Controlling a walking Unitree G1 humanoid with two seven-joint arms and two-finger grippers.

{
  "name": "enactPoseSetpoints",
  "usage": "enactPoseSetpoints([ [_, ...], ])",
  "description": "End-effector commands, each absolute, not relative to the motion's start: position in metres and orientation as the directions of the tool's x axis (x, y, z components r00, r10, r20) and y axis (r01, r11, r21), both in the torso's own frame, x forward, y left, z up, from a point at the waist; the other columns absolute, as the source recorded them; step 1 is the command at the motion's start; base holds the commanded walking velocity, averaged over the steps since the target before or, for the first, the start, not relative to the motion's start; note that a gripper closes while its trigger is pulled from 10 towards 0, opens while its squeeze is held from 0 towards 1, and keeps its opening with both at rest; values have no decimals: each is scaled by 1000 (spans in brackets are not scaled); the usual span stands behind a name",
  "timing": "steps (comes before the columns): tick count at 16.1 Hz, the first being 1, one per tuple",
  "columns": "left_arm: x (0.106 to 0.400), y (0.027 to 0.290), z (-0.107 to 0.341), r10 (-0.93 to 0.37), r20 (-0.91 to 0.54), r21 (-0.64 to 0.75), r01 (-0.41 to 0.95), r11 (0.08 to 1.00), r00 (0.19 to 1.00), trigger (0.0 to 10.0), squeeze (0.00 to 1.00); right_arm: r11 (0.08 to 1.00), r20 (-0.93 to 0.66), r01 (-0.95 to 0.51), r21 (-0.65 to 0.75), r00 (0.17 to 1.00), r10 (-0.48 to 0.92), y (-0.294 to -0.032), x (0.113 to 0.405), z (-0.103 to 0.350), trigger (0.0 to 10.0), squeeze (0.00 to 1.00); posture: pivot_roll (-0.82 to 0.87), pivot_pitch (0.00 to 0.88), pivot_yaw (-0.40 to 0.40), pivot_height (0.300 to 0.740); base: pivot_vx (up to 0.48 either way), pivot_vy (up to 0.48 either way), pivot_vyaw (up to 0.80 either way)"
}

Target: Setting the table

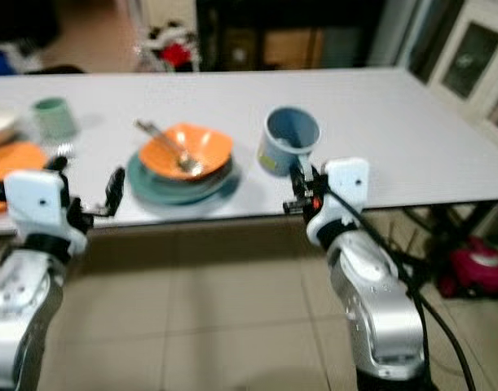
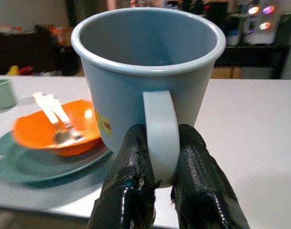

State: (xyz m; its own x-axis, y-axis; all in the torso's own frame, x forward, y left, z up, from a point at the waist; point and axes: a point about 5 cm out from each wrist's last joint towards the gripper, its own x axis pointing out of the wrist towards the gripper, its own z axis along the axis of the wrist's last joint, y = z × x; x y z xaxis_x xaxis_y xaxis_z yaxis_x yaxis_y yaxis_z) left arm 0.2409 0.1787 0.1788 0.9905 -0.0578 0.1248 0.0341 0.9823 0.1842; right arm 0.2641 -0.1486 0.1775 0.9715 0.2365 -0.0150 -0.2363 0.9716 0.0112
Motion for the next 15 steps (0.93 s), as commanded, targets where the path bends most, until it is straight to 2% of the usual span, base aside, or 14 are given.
enactPoseSetpoints([
  [1, 242, 173, 181, -79, 131, 180, 55, 982, 988, 10000, 0, 976, -16, -218, 4, 976, 218, -155, 267, 180, 10000, 0, -128, 0, 37, 740, 352, 0, 0],
  [12, 240, 177, 182, -44, 135, 180, 19, 983, 990, 10000, 0, 966, -87, -260, -14, 962, 257, -152, 270, 169, 10000, 0, -115, 0, 16, 740, 354, 0, 0],
  [15, 236, 179, 182, -21, 139, 178, -4, 984, 990, 10000, 0, 974, -87, -224, -19, 971, 222, -157, 275, 168, 10000, 0, -101, 0, -5, 740, 352, 0, 0],
])
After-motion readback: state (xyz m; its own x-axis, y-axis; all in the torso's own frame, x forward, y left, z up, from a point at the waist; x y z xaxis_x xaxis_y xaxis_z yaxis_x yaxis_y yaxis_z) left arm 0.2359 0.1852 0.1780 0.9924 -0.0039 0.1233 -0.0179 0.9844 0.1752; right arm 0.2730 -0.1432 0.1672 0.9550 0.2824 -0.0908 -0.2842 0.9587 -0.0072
